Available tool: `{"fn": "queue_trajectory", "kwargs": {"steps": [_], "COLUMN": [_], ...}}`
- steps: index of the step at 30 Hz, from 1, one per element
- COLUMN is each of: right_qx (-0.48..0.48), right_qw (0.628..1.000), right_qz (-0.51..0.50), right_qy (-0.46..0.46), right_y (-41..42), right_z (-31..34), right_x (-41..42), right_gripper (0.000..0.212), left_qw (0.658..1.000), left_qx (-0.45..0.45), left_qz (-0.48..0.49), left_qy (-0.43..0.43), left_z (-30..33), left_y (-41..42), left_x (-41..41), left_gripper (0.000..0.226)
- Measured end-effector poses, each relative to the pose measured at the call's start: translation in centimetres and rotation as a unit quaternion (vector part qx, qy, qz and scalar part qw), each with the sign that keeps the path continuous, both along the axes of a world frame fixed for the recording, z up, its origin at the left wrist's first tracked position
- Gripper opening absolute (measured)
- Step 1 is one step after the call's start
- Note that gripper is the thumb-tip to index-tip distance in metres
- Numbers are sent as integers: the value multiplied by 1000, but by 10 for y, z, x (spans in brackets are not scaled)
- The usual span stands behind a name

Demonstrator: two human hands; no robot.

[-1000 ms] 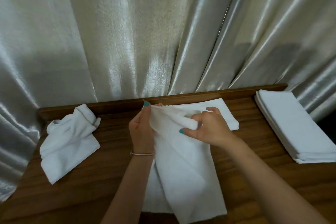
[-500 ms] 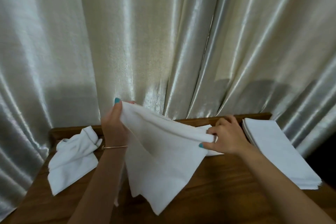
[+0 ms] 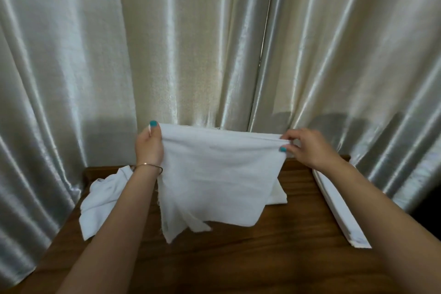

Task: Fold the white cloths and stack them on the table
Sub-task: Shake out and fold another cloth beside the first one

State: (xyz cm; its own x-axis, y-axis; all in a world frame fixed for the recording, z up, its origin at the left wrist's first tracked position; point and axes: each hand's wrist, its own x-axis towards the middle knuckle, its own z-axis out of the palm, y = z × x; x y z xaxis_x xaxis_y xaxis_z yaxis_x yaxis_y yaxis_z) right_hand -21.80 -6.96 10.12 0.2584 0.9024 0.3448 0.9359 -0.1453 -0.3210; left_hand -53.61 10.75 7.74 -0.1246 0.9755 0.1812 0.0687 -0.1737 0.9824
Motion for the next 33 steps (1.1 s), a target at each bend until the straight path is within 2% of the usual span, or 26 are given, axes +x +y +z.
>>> {"fn": "queue_trajectory", "kwargs": {"steps": [2,5,8,10,13,18,23,27,31,33], "right_qx": [-4,38,93,100,88,145,100,96,50,79], "right_qw": [1000,999,994,988,968,929,939,934,959,956], "right_qz": [-11,-23,-61,-67,-21,11,-57,-154,-251,-263], "right_qy": [-8,9,15,94,235,340,324,307,119,98], "right_y": [-8,-22,-35,-42,-50,-48,-23,4,26,38], "right_z": [0,0,6,12,15,11,-13,-43,-46,-40], "right_x": [2,1,-5,-5,-5,-5,2,0,-1,0], "right_gripper": [12,16,9,10,17,26,32,13,8,9], "left_qw": [999,999,1000,998,996,996,995,990,991,993], "left_qx": [-30,-24,-10,19,26,2,-26,-73,-77,-43], "left_qz": [-14,-12,-21,-35,-58,-57,-55,-67,-75,-85], "left_qy": [39,23,18,39,68,64,82,102,76,71], "left_z": [-6,-17,-13,-7,-6,-11,-31,-55,-50,-35], "left_y": [-3,-10,-21,-26,-30,-29,-24,-13,15,24], "left_x": [1,0,-4,-8,-11,-14,-9,3,14,18], "left_gripper": [42,43,38,38,36,34,38,38,36,35]}}
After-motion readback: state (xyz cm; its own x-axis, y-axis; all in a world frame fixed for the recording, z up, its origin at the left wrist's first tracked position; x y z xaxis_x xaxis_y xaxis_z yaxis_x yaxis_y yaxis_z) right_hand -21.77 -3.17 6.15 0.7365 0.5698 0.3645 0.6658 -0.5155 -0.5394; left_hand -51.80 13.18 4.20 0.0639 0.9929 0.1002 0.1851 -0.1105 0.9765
